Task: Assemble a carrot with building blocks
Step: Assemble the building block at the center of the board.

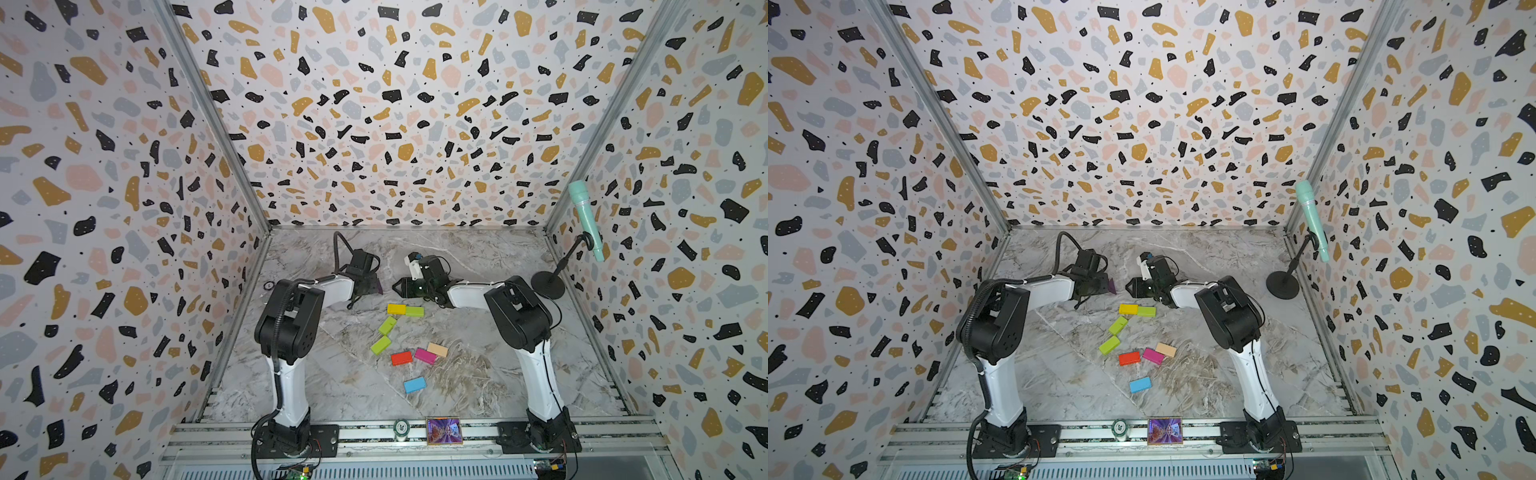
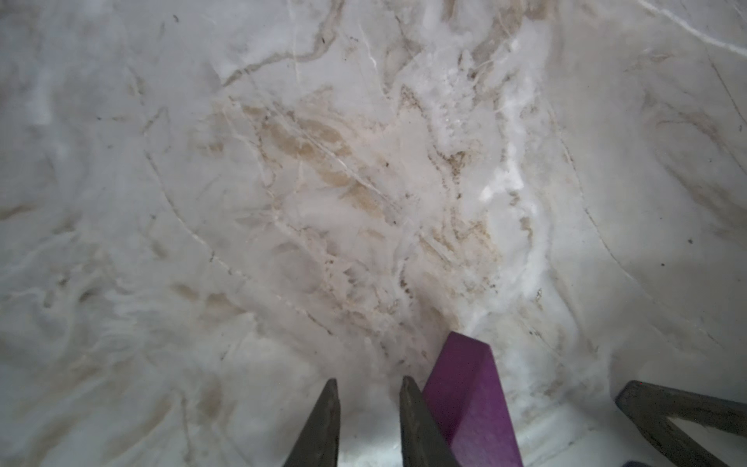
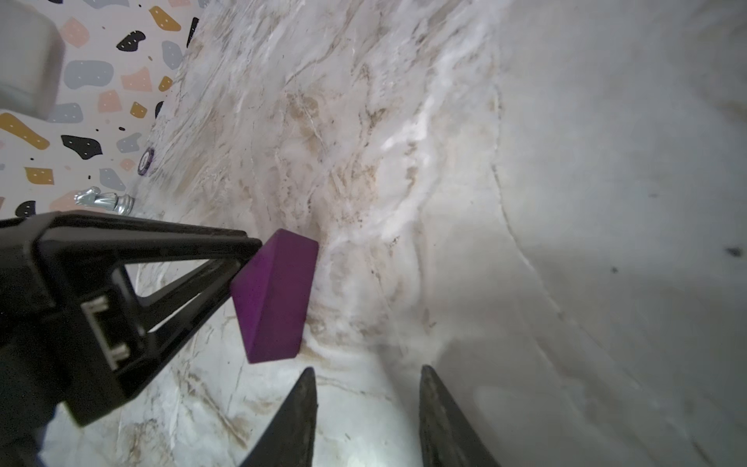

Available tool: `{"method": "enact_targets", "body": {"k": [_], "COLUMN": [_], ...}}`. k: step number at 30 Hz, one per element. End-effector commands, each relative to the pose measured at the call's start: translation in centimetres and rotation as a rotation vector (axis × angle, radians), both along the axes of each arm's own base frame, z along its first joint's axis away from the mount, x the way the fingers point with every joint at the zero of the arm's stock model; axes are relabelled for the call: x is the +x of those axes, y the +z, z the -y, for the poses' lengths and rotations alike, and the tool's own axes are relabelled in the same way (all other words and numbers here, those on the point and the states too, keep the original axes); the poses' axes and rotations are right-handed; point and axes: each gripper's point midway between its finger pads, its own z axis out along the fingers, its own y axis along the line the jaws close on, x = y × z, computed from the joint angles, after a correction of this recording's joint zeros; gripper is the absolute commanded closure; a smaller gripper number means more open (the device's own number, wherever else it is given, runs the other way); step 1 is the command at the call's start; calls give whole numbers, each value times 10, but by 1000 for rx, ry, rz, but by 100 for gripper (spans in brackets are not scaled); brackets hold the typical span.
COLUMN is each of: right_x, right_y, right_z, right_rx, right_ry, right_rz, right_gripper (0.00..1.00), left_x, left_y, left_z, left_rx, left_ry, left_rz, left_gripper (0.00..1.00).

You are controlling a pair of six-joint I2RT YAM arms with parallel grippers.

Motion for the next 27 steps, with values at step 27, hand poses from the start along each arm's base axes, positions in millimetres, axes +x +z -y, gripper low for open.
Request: {"method": "enact_targets", "body": {"k": [27], "right_x": [18], "right_y": [-11], "right_z": [-14], "right_rx": [-121], "right_ry": [38], "right_rz": [37], "right_gripper": [57], "left_x": [-14], "left_y": [-2], "left_z": [35], "left_rx": [-60], "left_ry": [-91], "left_rz": [8], "left_gripper": [74]}}
